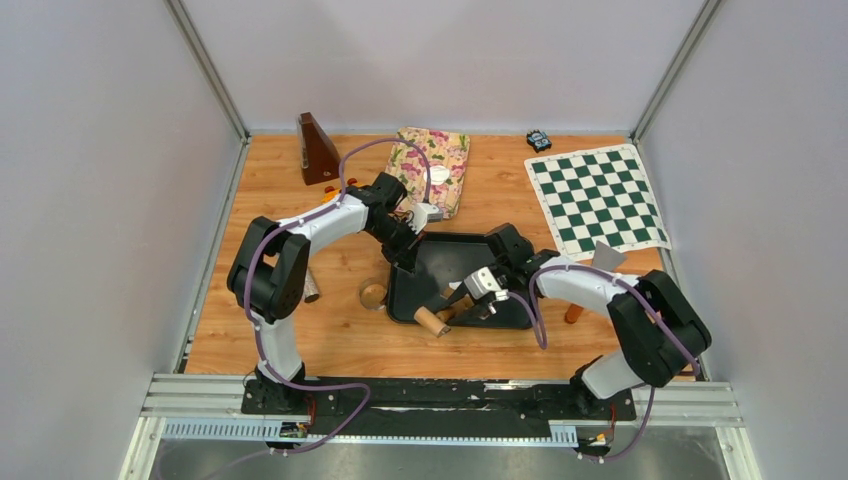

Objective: Roll out the dumpling wrappers from the dough

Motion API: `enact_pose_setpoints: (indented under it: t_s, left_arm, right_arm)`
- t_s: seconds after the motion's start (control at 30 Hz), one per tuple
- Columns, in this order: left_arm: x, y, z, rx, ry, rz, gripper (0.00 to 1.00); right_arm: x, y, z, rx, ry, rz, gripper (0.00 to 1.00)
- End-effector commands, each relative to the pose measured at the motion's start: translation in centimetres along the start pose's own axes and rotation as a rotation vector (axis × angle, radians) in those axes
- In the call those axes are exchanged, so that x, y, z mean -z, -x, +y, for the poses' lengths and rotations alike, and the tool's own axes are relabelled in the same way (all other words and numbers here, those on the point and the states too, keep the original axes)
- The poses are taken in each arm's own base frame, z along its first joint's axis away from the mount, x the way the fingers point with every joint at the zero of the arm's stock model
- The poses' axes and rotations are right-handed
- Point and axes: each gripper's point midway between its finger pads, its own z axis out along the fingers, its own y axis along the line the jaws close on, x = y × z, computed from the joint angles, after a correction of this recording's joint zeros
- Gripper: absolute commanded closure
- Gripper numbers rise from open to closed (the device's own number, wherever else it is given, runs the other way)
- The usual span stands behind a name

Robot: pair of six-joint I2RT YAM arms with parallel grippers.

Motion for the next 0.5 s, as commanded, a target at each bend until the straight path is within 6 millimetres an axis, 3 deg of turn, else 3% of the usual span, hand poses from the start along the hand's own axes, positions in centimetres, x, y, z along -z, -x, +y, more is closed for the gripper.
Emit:
enact_pose_setpoints:
  t_s: [0.0,0.13,0.47]
  left_arm:
    - [1.0,1.2,-0.7,-0.057,0.000,-0.033,1.00]
    - [0.9,1.2,-0.8,-0.055,-0.006,-0.033,1.00]
    - [1.0,1.2,-1.0,-0.053,-0.016,-0.038,1.00]
  right_arm:
    - [-0.4,0.6,-0.5,0.034,0.022,-0.064,1.00]
    - [-0.1,-1.7,-1.0,0.041,-0.003,-0.011,1.00]
    - [3.1,-4.5,-2.6,0.013,-0.115,0.057,1.00]
